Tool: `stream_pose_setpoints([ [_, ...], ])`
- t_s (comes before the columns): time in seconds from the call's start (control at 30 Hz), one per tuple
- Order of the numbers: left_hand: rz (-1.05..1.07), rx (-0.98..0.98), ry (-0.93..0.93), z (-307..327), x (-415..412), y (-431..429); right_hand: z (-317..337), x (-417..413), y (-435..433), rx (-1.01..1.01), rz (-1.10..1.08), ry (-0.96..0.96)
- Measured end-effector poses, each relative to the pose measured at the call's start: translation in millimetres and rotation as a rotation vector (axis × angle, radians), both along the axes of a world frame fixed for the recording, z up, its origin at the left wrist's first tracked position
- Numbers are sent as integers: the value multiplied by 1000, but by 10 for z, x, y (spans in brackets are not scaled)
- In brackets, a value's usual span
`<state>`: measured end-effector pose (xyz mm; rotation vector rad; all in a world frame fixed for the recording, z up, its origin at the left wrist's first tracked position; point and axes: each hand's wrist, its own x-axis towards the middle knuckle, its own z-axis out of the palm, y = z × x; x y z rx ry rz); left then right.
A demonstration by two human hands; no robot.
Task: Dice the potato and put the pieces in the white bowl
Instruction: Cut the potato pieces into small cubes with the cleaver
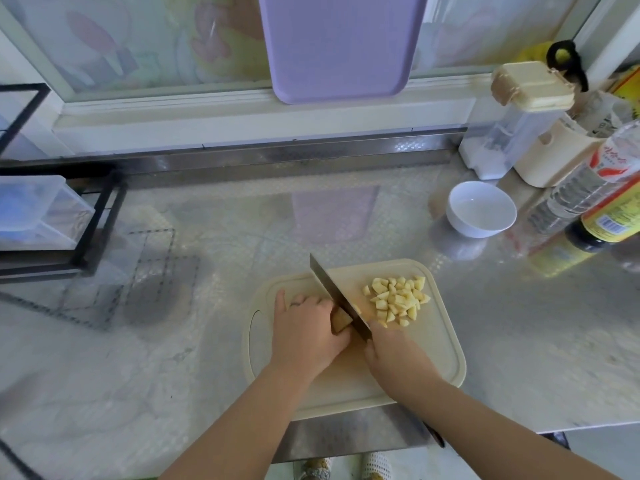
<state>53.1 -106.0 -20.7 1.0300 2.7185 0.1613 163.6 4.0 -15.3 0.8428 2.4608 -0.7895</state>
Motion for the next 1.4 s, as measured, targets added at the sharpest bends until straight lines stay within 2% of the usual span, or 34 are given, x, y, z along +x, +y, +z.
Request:
stream_pose_setpoints([
  [0.17,-148,-27,12,91,26,-28,21,34,49,-10,12,66],
  [0.37,-366,-120,27,165,-44,-471,113,88,82,10,129,153],
  [0.5,-379,-193,-19,193,-62,-620,159,91,116,-44,141,192],
  [0.7,-294,-83,-108,274,-125,-320,306,106,310,-61,5,284],
  [0.83,-294,-13,-64,163,-147,27,319,164,418,-85,-88,287],
  [1.03,-354,-66,10,41,-200,201,180,243,298,-157,-246,253],
  [1.17,-413,-129,41,69,-170,9,28,252,192,-144,-219,200],
  [1.4,-479,-218,-24,119,-177,-130,-90,266,279,-17,-178,145],
])
